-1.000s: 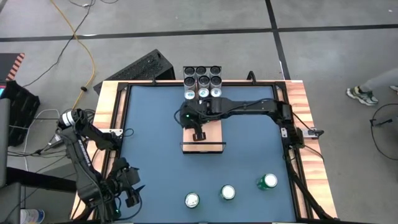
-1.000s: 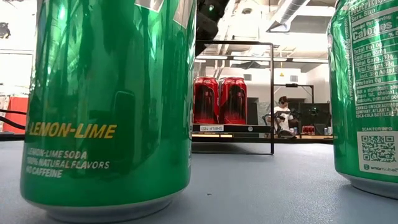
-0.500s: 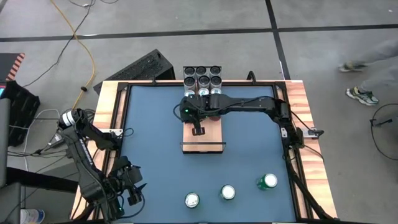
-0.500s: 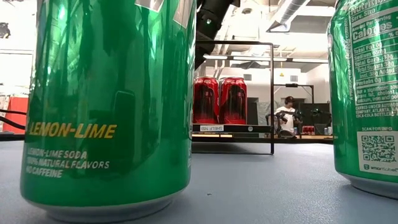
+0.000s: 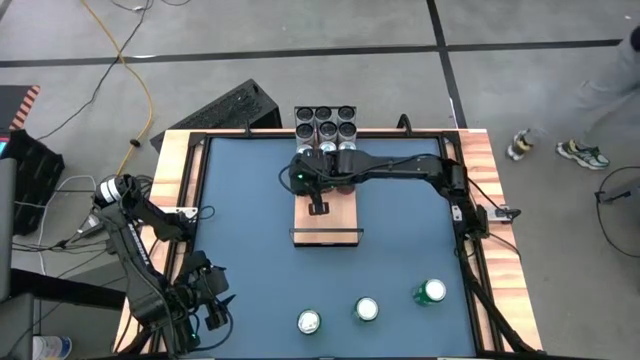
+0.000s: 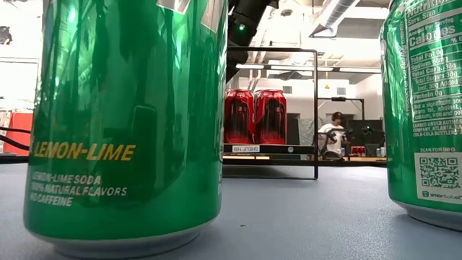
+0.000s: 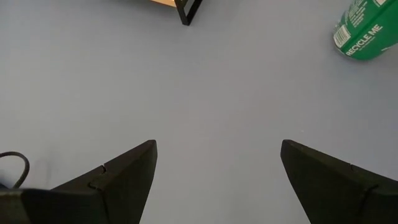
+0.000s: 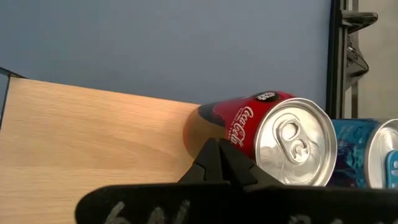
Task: Place canned beverage on shelf
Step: Put the red soda can on the shelf aligned with the other red soda cans, then put the right green soda can on the shelf
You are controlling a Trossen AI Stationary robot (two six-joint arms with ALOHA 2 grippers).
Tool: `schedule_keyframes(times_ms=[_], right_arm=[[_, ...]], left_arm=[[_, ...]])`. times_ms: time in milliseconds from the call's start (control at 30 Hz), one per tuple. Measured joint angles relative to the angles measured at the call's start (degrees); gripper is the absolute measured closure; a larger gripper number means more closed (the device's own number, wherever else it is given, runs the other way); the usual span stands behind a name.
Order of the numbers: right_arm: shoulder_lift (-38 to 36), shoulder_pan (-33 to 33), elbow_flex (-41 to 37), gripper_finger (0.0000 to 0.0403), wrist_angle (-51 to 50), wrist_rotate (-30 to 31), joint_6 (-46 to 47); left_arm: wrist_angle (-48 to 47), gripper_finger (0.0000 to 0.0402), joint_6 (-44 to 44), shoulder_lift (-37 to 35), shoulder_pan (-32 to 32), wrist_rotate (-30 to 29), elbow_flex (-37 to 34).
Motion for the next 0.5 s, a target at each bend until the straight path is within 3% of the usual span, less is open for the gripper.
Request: schedule_keyframes(times_ms=[333,500], right_arm=[[-0.7,2.7,5.2,0.0403,-2.0,0.0,0.0],[-0.7,5.4,17.5,0.0403,-18.0,0.0,2.1]], left_arm=[[0.0,0.0072,-0.6,0.0,0.0,0.0,0.0],[0.9,0.0072,-1.7,0.0,0.0,-1.5,0.0]])
